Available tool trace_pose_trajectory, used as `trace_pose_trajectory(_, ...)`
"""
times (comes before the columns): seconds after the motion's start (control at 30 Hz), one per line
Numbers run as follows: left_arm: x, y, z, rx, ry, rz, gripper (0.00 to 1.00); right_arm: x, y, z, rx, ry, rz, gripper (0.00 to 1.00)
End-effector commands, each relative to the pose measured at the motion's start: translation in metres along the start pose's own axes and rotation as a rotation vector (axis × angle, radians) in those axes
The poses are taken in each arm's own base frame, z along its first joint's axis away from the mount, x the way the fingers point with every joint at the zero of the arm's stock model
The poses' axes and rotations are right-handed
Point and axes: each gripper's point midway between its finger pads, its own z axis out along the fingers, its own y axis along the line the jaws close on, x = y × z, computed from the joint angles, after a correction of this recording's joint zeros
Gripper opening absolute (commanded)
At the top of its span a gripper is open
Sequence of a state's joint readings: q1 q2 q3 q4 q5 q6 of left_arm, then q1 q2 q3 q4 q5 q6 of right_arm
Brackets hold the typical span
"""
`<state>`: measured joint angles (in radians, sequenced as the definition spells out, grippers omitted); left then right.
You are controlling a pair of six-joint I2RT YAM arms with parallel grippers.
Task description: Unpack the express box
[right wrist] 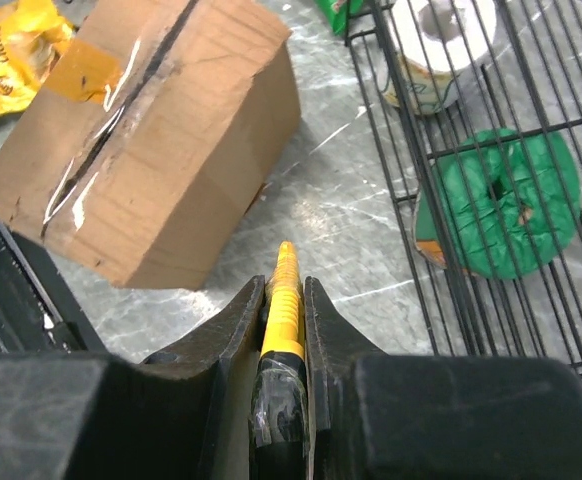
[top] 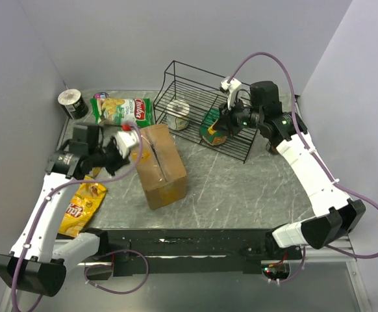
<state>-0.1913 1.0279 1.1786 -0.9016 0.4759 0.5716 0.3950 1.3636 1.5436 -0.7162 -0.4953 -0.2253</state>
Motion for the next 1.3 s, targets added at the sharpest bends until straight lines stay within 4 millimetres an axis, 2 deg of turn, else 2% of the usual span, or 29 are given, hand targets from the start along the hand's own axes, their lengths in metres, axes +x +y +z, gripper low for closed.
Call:
trace_pose_trajectory(0.0,0.054,-0.070,0.007,0.307,0.070,0.177,0.03,-0.033,-0.008,-0.005,0.048,-0.070,-0.017,0.00)
trace_pose_trajectory(0.07,0.053,-0.083,0.013,0.357,0.024,0.244,0.04,-0.041,-0.020,-0.002,0.109,-0.096,-0.005,0.00)
trace_pose_trajectory(0.17,0.041,-0.093,0.038,0.389,-0.026,0.323,0.05,-0.051,-0.033,0.000,0.169,-0.114,-0.012,0.00)
trace_pose_trajectory(0.2,0.032,-0.104,0.045,0.423,-0.046,0.361,0.05,-0.054,-0.034,0.000,0.174,-0.121,-0.018,0.00)
trace_pose_trajectory(0.23,0.018,-0.103,0.054,0.416,-0.084,0.377,0.07,-0.059,-0.033,-0.001,0.169,-0.129,-0.025,0.00)
trace_pose_trajectory(0.27,0.013,-0.106,0.064,0.436,-0.082,0.369,0.09,-0.059,-0.034,0.001,0.163,-0.124,-0.029,0.00)
trace_pose_trajectory(0.3,-0.002,-0.111,0.066,0.454,-0.117,0.376,0.10,-0.060,-0.029,0.001,0.138,-0.123,-0.032,0.00)
trace_pose_trajectory(0.33,-0.014,-0.109,0.070,0.443,-0.150,0.373,0.16,-0.062,-0.027,0.000,0.125,-0.127,-0.040,0.00)
trace_pose_trajectory(0.37,-0.016,-0.109,0.074,0.445,-0.154,0.368,0.21,-0.061,-0.026,0.000,0.118,-0.126,-0.046,0.00)
trace_pose_trajectory(0.4,-0.018,-0.106,0.075,0.429,-0.158,0.375,0.28,-0.059,-0.023,-0.001,0.108,-0.123,-0.043,0.00)
trace_pose_trajectory(0.47,-0.012,-0.103,0.074,0.404,-0.134,0.376,0.35,-0.051,-0.020,0.001,0.092,-0.109,-0.044,0.00)
trace_pose_trajectory(0.53,-0.001,-0.104,0.061,0.402,-0.095,0.376,0.36,-0.047,-0.014,-0.002,0.060,-0.108,-0.084,0.00)
trace_pose_trajectory(0.6,0.002,-0.100,0.046,0.363,-0.087,0.388,0.38,-0.038,-0.002,-0.001,-0.007,-0.094,-0.119,0.00)
trace_pose_trajectory(0.67,-0.003,-0.084,0.034,0.286,-0.094,0.313,0.41,-0.036,0.006,0.000,-0.059,-0.096,-0.138,0.00)
trace_pose_trajectory(0.7,-0.013,-0.075,0.027,0.240,-0.129,0.279,0.42,-0.037,0.007,0.001,-0.066,-0.103,-0.152,0.00)
trace_pose_trajectory(0.73,-0.026,-0.052,0.020,0.159,-0.170,0.229,0.46,-0.039,0.006,0.001,-0.067,-0.109,-0.156,0.00)
trace_pose_trajectory(0.77,-0.036,-0.043,0.017,0.122,-0.197,0.121,0.57,-0.042,0.007,0.002,-0.067,-0.114,-0.152,0.00)
trace_pose_trajectory(0.8,-0.040,-0.032,0.019,0.099,-0.206,0.057,0.61,-0.044,0.000,0.007,-0.040,-0.111,-0.107,0.00)
trace_pose_trajectory(0.83,-0.053,-0.011,0.017,0.039,-0.251,0.011,0.66,-0.049,-0.002,0.006,-0.027,-0.122,-0.093,0.00)
trace_pose_trajectory(0.9,-0.057,0.004,0.029,0.028,-0.251,-0.158,0.76,-0.051,-0.005,0.012,-0.029,-0.118,-0.082,0.00)
trace_pose_trajectory(0.97,-0.075,0.028,0.031,-0.017,-0.312,-0.279,0.83,-0.058,-0.006,0.013,-0.029,-0.131,-0.082,0.00)
trace_pose_trajectory(1.0,-0.075,0.041,0.040,-0.035,-0.310,-0.338,0.86,-0.059,-0.007,0.015,-0.027,-0.131,-0.077,0.00)
trace_pose_trajectory(1.03,-0.079,0.061,0.037,-0.098,-0.330,-0.399,0.89,-0.062,-0.008,0.014,-0.023,-0.140,-0.078,0.00)
trace_pose_trajectory(1.07,-0.082,0.068,0.039,-0.092,-0.350,-0.516,0.92,-0.064,-0.008,0.014,-0.026,-0.143,-0.074,0.00)
trace_pose_trajectory(1.1,-0.079,0.079,0.049,-0.087,-0.346,-0.560,0.92,-0.063,-0.008,0.015,-0.026,-0.142,-0.073,0.00)
trace_pose_trajectory(1.13,-0.082,0.087,0.048,-0.080,-0.350,-0.589,0.92,-0.064,-0.006,0.015,-0.035,-0.144,-0.073,0.00)
trace_pose_trajectory(1.2,-0.071,0.095,0.060,-0.059,-0.308,-0.651,0.96,-0.064,-0.005,0.014,-0.036,-0.148,-0.077,0.00)
trace_pose_trajectory(1.27,-0.062,0.097,0.063,-0.042,-0.296,-0.675,0.96,-0.064,-0.005,0.013,-0.032,-0.149,-0.077,0.00)
